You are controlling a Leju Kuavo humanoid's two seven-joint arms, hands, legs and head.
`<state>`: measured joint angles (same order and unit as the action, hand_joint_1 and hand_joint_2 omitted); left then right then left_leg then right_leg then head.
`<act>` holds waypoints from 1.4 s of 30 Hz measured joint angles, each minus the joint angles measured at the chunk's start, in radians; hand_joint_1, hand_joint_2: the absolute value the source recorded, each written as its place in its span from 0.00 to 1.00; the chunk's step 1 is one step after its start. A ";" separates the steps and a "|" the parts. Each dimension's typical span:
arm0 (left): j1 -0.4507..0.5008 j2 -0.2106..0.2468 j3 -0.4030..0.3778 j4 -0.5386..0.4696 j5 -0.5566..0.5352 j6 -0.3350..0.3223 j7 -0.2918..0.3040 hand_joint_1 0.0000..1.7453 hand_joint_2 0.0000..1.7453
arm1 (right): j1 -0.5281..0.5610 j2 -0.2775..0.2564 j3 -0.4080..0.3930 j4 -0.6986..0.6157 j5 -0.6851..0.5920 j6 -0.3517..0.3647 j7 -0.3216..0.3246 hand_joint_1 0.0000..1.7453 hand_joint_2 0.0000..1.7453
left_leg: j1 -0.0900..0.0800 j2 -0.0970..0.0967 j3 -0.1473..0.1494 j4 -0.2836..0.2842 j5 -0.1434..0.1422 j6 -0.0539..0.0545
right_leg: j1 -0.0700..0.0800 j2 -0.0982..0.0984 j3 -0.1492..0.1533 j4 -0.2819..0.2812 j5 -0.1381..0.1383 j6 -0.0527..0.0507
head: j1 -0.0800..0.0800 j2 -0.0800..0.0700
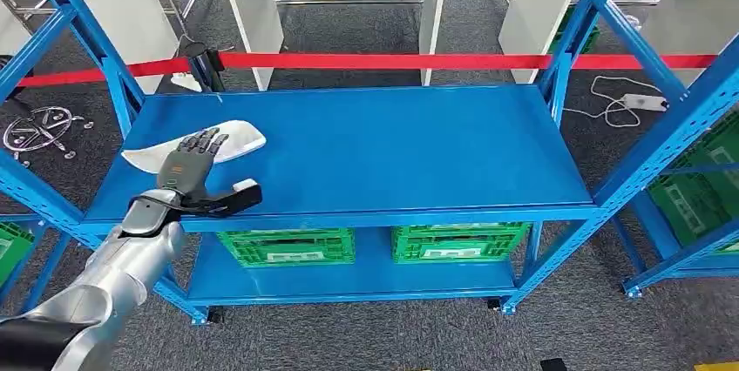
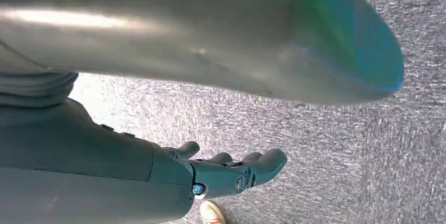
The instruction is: Take the parts from the cabinet and place them on the table.
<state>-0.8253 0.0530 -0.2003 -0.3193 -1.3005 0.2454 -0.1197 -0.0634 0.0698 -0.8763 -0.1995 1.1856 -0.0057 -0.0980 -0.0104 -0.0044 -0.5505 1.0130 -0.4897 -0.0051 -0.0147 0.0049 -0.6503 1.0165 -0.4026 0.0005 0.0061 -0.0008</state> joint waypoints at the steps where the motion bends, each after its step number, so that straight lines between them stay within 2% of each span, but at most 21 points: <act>1: 0.003 -0.002 0.000 0.000 -0.005 0.018 0.024 0.00 1.00 | 0.000 0.000 -0.001 0.000 0.003 0.000 0.000 0.00 0.00 | 0.000 0.000 0.000 0.000 0.000 0.000 | 0.000 0.000 0.000 0.000 0.000 0.000 | 0.000 0.000; 11: 0.024 -0.014 0.000 0.008 -0.021 0.108 0.137 0.00 1.00 | 0.000 0.003 -0.010 0.000 0.017 -0.001 0.001 0.00 0.00 | 0.000 0.000 0.000 0.000 0.000 0.000 | 0.000 0.000 0.000 0.000 0.000 0.000 | 0.000 0.000; 17: 0.026 -0.024 0.000 0.020 -0.029 0.092 0.163 0.00 1.00 | 0.000 0.006 -0.011 0.000 0.019 -0.001 0.004 0.00 0.00 | 0.000 0.000 0.000 0.000 0.000 0.000 | 0.000 0.000 0.000 0.000 0.000 0.000 | 0.000 0.000; 18: 0.027 -0.026 0.000 0.022 -0.029 0.090 0.169 0.99 1.00 | 0.000 0.006 -0.011 0.000 0.019 -0.001 0.004 0.00 0.00 | 0.000 0.000 0.000 0.000 0.000 0.000 | 0.000 0.000 0.000 0.000 0.000 0.000 | 0.000 0.000; 31: 0.026 -0.055 0.000 0.033 -0.028 0.062 0.147 1.00 1.00 | 0.000 0.009 -0.014 0.000 0.019 -0.002 0.005 0.00 0.00 | 0.000 0.000 -0.001 0.000 0.000 0.000 | 0.000 0.000 -0.001 0.000 0.000 0.000 | 0.000 0.000; 38: 0.027 -0.060 0.002 0.033 -0.031 0.122 0.109 1.00 1.00 | 0.002 0.010 -0.019 0.000 0.019 -0.005 0.005 0.00 0.00 | 0.000 0.000 -0.001 0.000 0.000 0.000 | 0.000 0.000 -0.001 0.000 0.000 0.000 | 0.000 0.000; 42: 0.027 -0.060 0.002 0.034 -0.031 0.128 0.106 1.00 1.00 | 0.002 0.011 -0.019 0.000 0.019 -0.005 0.004 0.00 0.00 | 0.000 0.000 -0.001 0.000 0.000 0.000 | 0.000 0.000 -0.001 0.000 0.000 0.000 | 0.000 0.000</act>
<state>-0.7985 -0.0072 -0.1987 -0.2857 -1.3310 0.3738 -0.0141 -0.0615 0.0805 -0.8953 -0.1995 1.2051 -0.0111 -0.0942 -0.0104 -0.0043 -0.5513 1.0129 -0.4898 -0.0051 -0.0147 0.0048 -0.6509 1.0165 -0.4026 0.0005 0.0061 -0.0008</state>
